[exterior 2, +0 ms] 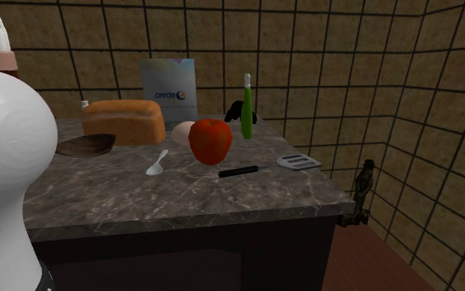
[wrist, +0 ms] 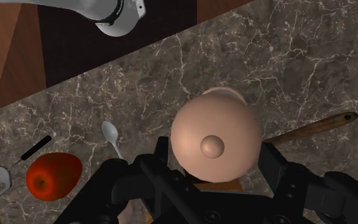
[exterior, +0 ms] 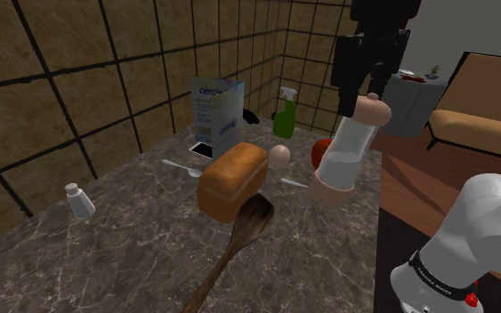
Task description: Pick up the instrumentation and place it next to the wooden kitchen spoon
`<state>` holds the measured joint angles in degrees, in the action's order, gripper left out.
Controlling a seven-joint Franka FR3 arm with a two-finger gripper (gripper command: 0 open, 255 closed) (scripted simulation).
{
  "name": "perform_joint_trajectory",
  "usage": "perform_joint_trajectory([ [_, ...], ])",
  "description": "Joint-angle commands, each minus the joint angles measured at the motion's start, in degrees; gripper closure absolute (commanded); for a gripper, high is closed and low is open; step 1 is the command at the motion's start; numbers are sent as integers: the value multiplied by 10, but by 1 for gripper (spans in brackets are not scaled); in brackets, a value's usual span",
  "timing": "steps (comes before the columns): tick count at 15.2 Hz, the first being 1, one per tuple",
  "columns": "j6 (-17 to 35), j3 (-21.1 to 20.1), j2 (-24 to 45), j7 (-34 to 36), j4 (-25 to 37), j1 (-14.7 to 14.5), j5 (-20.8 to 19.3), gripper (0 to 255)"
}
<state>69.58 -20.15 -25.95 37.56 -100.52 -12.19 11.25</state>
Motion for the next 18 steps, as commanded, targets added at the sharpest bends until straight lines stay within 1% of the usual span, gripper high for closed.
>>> perform_joint_trajectory([
  [1, 0, -24, 11, 33, 16, -5, 10, 255],
  [6, 9, -90, 51, 118, 60, -18, 27, 255],
  [11, 20, -165, 115, 212, 122, -31, 21, 255],
  [13, 24, -199, 150, 254, 153, -38, 10, 255],
  [15, 27, -235, 191, 299, 188, -49, -11, 255],
  [17, 28, -272, 241, 349, 228, -67, -41, 255],
  [18, 27, -289, 270, 376, 251, -81, -61, 255],
])
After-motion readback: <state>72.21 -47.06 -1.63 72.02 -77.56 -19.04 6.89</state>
